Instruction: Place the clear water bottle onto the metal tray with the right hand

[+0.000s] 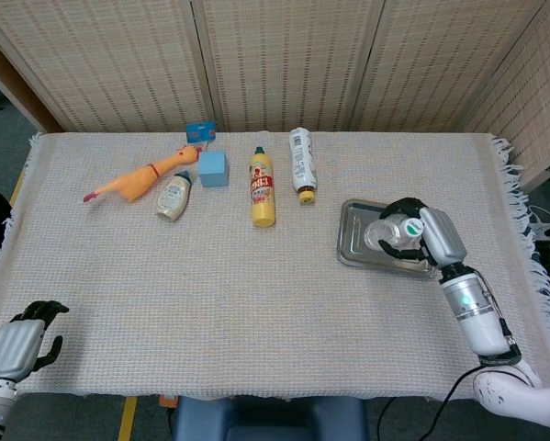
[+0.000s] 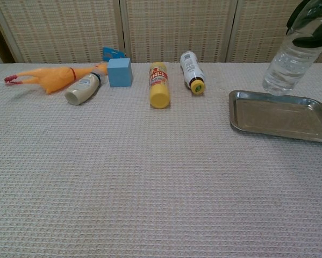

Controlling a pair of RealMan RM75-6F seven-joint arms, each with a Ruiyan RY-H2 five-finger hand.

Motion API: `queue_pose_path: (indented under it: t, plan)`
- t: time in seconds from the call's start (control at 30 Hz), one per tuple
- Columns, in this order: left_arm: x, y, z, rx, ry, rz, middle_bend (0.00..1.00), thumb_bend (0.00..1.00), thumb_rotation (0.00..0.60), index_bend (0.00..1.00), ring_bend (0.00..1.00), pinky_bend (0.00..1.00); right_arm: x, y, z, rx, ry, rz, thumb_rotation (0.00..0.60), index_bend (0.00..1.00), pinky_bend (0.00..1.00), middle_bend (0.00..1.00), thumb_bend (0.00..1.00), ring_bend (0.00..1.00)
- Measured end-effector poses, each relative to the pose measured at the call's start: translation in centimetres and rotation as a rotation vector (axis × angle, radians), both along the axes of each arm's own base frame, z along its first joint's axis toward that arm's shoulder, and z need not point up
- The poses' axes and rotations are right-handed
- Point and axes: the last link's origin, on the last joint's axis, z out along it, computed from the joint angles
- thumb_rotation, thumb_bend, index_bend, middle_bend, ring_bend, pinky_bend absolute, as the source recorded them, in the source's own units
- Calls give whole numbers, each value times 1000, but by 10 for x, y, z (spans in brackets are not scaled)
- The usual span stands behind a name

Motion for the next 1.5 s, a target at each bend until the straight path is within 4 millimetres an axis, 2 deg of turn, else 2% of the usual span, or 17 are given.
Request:
queue_pose_path:
  t: [0.3,0.6,0.7,0.77,0.87,0.9,1.07,1.17,1.5]
  plan:
    - [-1,0,-1,-7,4,8,204,503,600,278,118,325,-58,-31,-9,60,-67,-126,600,726,452,528,40,235]
    - [-2,0,-3,-21,18,16,204,503,600,278,119,326,-102,-51,-24,55,-69,-199,600,714,451,528,40,235]
    - [-2,1,-4,-27,22,24,205,504,600,278,118,325,-110,-55,-32,69,-87,-207,600,688,451,528,40,235]
    - [-2,1,-5,-30,24,26,205,505,600,278,119,325,-114,-56,-38,89,-94,-206,600,616,437,501,39,208]
    - [-2,1,-5,-31,25,29,205,505,600,278,119,326,-116,-53,-45,134,-97,-199,600,393,357,297,40,40]
    - [-2,1,-4,-31,23,29,205,505,600,278,120,326,-118,-52,-48,152,-98,-194,600,330,330,245,40,12]
    - [-1,1,-4,-31,25,25,204,505,600,278,119,326,-119,-50,-48,169,-97,-157,600,53,204,33,39,0]
    - [-2,0,-4,-33,24,27,204,506,600,278,120,326,-117,-48,-46,168,-87,-124,600,0,164,0,39,0]
    - [-1,0,-4,-33,23,27,205,506,600,278,121,327,-115,-39,-33,90,14,-39,600,0,71,0,33,0]
